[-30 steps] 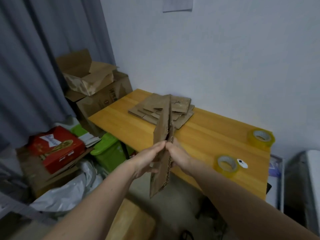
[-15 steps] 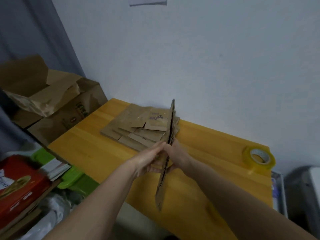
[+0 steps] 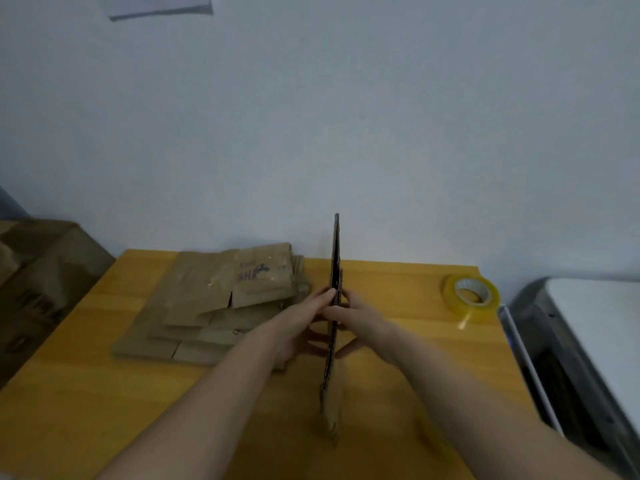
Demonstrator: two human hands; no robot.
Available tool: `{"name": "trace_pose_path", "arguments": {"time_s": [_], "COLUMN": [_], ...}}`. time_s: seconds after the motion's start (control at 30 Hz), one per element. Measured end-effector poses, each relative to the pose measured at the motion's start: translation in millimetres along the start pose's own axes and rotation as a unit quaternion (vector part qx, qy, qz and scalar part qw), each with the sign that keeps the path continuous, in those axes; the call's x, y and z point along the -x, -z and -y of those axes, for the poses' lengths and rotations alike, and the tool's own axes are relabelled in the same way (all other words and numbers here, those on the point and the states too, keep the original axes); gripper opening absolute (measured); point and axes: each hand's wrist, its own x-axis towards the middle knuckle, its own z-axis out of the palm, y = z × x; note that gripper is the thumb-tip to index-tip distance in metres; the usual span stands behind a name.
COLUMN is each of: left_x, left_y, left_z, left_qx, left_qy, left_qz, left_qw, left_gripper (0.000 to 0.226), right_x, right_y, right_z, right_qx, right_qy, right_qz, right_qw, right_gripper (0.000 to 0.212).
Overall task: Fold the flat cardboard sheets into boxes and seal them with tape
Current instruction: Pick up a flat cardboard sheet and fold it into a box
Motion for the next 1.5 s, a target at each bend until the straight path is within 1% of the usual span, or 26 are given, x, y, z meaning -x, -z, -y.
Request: {"name": "trace_pose_path", "arguments": {"time_s": [0.1,0.13,0.2,0.23,0.27,0.37,0.47,0.53,0.63,0.7,0.8,0.83,0.93,0.97,1.07,1.13,1.17,1.2,1.23,1.27,1.3,1.33,1.37,1.43,1.47,1.5], "left_x": [-11.3,-13.7,-16.2,-16.5,-16.9,-17.2,-15.7,-15.5,-16.8,-19.0,-19.3,-20.0,-19.1,-19.3,-19.7,-20.3,-22.6,-25.2,-26.5,-26.5,-27.1,-28.8,-29.4,-30.2,-29.7,-28.9], "left_y": [23.3,30.2,41.2,45.0,48.1,51.5,48.0,42.3,32.3,28.4,24.3,23.3,18.6,17.2,12.8,9.9,9.9,10.3,10.4,10.3,10.5,11.9,13.9,19.0,22.4,26.7], "left_z": [-7.1,-8.3,-10.1,-10.6,-11.5,-12.5,-10.6,-7.0,-4.4,-6.8,-14.3,-15.6,-17.9,-17.5,-15.9,-14.6,-13.7,-13.0,-12.8,-12.5,-12.6,-13.0,-13.9,-14.8,-15.2,-15.8], "left_qx": [-0.018,-0.020,-0.025,-0.029,-0.033,-0.042,-0.038,-0.047,-0.054,-0.045,-0.038,-0.047,-0.095,-0.108,-0.130,-0.142,-0.141,-0.133,-0.124,-0.118,-0.134,-0.163,-0.186,-0.188,-0.161,-0.113], "left_qy": [0.013,0.018,0.022,0.022,0.020,0.002,-0.017,-0.017,-0.002,0.001,-0.004,-0.004,0.006,0.012,0.032,0.028,0.018,0.005,-0.013,-0.035,-0.058,-0.079,-0.095,-0.112,-0.112,-0.105], "left_qz": [0.035,0.051,0.097,0.115,0.123,0.117,0.114,0.118,0.109,0.105,0.116,0.114,0.090,0.078,0.059,0.065,0.054,0.037,0.020,0.001,-0.025,-0.056,-0.084,-0.120,-0.131,-0.140], "left_qw": [0.999,0.998,0.995,0.993,0.992,0.992,0.993,0.992,0.993,0.993,0.992,0.992,0.991,0.991,0.989,0.987,0.988,0.990,0.992,0.992,0.989,0.982,0.974,0.968,0.972,0.978], "left_gripper": [0.033,0.034,0.039,0.044,0.049,0.060,0.056,0.056,0.061,0.062,0.065,0.064,0.051,0.051,0.069,0.069,0.073,0.072,0.063,0.050,0.036,0.028,0.030,0.034,0.036,0.037], "right_x": [-10.8,-13.5,-17.6,-18.3,-18.5,-16.6,-14.2,-12.5,-9.6,-8.2,-6.0,-5.6,-5.0,-4.7,-0.9,1.5,2.0,2.9,3.8,5.0,6.4,7.9,9.6,10.6,9.7,9.4], "right_y": [-7.3,-11.5,-20.4,-24.8,-28.3,-34.1,-34.6,-33.0,-29.7,-28.5,-29.1,-29.5,-30.8,-31.6,-34.5,-35.7,-35.9,-35.9,-35.6,-34.7,-32.6,-29.9,-26.8,-19.3,-14.6,-11.1], "right_z": [-0.3,-0.1,0.4,0.1,0.3,-1.0,-0.1,3.5,6.0,6.4,5.5,5.2,5.1,4.5,1.5,-1.9,-3.4,-4.3,-5.1,-6.0,-6.6,-6.6,-6.4,-4.5,-3.9,-3.6], "right_qx": [-0.036,-0.043,-0.060,-0.067,-0.076,-0.097,-0.120,-0.115,-0.107,-0.108,-0.075,-0.066,-0.059,-0.053,-0.013,0.014,0.022,0.024,0.023,0.026,0.030,0.030,0.024,0.018,0.033,0.058], "right_qy": [0.001,-0.001,-0.017,-0.021,-0.020,-0.020,-0.041,-0.063,-0.070,-0.066,-0.075,-0.077,-0.072,-0.070,-0.061,-0.048,-0.040,-0.030,-0.020,-0.011,-0.004,-0.002,-0.002,0.000,0.001,-0.001], "right_qz": [-0.040,-0.056,-0.093,-0.109,-0.121,-0.150,-0.171,-0.190,-0.212,-0.216,-0.216,-0.213,-0.204,-0.203,-0.195,-0.183,-0.179,-0.178,-0.182,-0.192,-0.207,-0.223,-0.239,-0.268,-0.282,-0.298], "right_qw": [0.999,0.997,0.994,0.992,0.989,0.984,0.977,0.973,0.969,0.968,0.971,0.972,0.974,0.975,0.979,0.982,0.983,0.983,0.983,0.981,0.978,0.974,0.971,0.963,0.959,0.953], "right_gripper": [0.032,0.045,0.081,0.089,0.091,0.085,0.084,0.083,0.071,0.065,0.063,0.061,0.051,0.049,0.050,0.053,0.053,0.052,0.047,0.042,0.036,0.033,0.033,0.034,0.037,0.043]}}
